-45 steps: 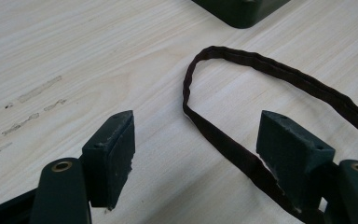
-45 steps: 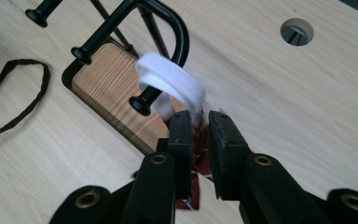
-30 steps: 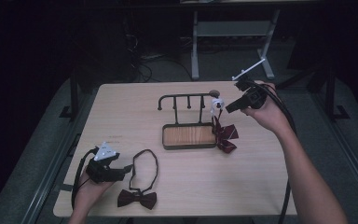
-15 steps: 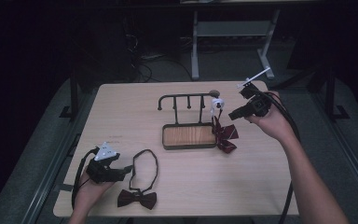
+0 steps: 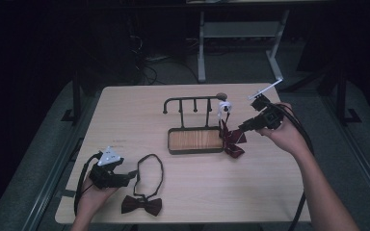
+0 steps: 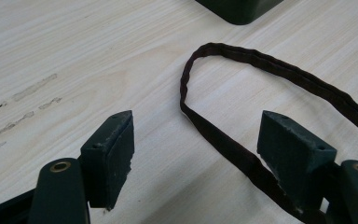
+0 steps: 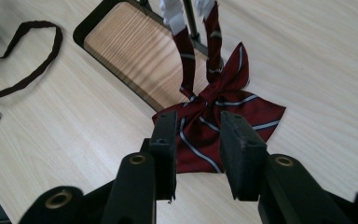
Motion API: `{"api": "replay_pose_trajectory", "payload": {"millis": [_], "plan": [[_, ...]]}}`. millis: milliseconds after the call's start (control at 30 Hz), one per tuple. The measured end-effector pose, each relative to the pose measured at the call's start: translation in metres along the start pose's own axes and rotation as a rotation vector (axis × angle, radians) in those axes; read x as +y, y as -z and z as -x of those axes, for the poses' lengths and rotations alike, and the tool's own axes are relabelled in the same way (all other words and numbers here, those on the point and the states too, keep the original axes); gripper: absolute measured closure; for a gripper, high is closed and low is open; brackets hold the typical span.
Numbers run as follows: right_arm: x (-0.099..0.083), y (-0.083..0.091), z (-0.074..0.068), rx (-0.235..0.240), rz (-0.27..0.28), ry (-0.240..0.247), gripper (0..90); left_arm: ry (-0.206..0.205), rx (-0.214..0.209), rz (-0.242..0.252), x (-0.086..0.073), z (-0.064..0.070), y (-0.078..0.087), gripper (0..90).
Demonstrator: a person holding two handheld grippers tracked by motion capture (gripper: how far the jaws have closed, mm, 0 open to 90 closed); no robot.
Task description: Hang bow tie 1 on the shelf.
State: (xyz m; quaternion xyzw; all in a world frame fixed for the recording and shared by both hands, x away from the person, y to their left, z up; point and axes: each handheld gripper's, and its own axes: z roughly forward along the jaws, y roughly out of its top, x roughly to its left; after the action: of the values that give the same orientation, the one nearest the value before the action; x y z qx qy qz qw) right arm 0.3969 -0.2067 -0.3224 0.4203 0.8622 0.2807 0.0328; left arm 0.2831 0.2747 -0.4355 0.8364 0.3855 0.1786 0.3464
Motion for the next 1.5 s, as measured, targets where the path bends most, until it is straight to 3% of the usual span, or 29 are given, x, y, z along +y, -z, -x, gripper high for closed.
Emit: {"api": "replay_pose_trajectory", "payload": {"millis": [800,1500], "plan": [[-0.034,-0.018,0.002,0.052,-0.011,-0.018,56.3,0.006,0.000,-0.001,0.000,0.001,-0.001,27.5],[-0.064,-0.032,0.001,0.066,-0.013,-0.026,52.3,0.006,0.000,-0.003,0.000,0.001,-0.001,27.5]]}}
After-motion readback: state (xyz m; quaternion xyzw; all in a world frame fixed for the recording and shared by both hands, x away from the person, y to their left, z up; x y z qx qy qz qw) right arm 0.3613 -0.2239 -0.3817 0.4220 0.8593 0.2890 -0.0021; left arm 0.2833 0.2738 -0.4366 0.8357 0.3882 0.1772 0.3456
